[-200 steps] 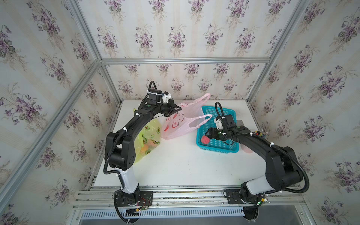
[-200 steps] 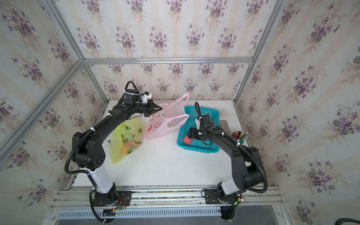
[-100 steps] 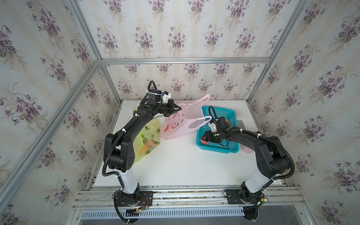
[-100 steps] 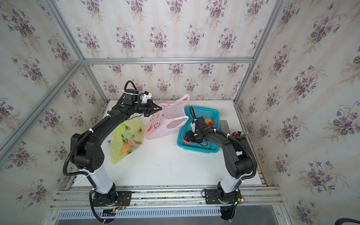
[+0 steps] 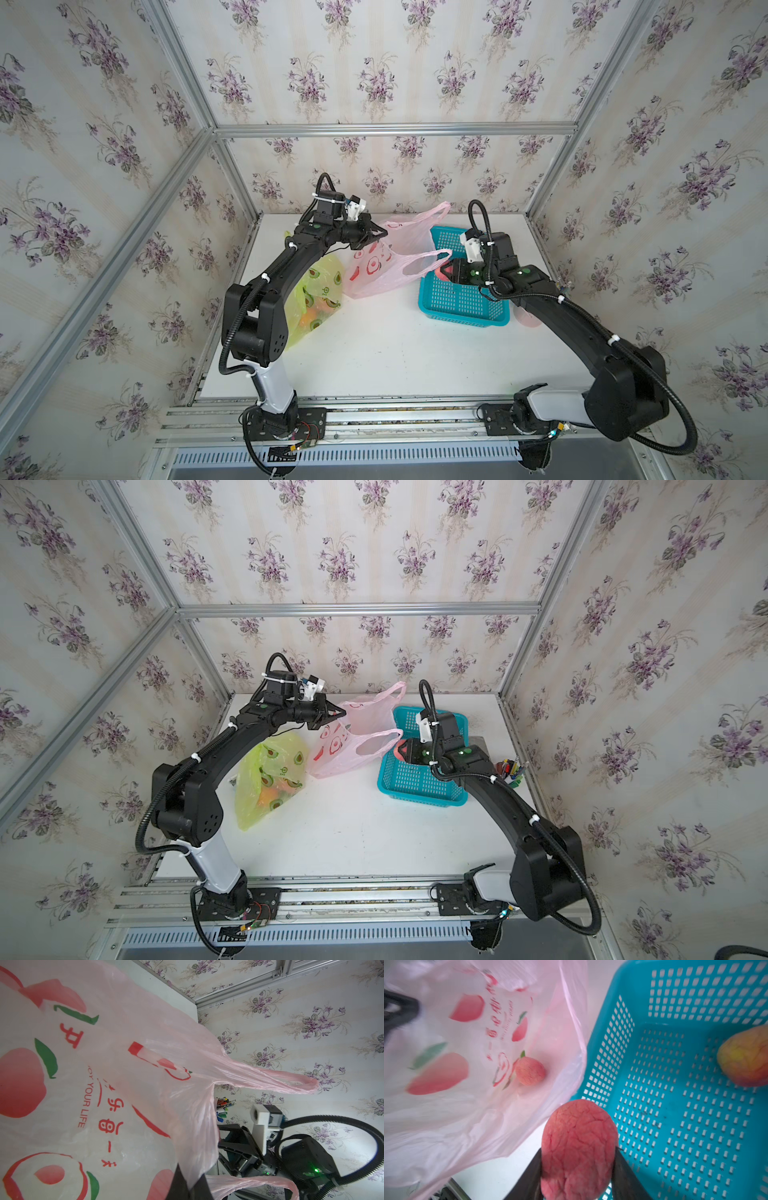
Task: Place the peach into a plastic bag & tie a knot
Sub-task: Place the peach in the plastic bag.
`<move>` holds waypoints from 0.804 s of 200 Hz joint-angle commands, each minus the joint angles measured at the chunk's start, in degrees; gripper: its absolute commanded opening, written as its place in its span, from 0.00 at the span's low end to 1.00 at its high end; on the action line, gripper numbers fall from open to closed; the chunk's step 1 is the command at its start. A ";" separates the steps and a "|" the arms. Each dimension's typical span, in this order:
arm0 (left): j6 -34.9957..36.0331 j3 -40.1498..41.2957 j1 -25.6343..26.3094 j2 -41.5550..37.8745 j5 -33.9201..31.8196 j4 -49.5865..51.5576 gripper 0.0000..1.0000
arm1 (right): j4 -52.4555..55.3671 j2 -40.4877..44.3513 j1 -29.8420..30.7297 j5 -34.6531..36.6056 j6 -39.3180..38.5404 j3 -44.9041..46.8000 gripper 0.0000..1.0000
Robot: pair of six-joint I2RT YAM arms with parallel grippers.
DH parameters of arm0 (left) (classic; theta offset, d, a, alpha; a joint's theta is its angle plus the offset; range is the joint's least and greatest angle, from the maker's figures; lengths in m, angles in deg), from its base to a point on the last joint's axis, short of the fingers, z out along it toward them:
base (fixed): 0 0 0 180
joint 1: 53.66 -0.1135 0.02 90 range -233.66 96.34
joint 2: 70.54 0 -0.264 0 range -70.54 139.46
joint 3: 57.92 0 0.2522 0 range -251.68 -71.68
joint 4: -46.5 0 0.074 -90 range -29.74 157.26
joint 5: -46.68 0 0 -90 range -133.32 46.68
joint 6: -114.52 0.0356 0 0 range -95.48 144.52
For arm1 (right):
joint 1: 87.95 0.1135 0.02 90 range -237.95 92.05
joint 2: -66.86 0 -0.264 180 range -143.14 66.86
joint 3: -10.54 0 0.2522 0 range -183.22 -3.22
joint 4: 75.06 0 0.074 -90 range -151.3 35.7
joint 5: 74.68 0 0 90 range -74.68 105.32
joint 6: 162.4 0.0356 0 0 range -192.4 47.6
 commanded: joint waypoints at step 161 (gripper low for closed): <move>-0.38 -0.97 0.22 0.78 1.39 -1.02 0.00 | -1.21 -3.94 -7.50 4.01 0.35 -4.78 0.72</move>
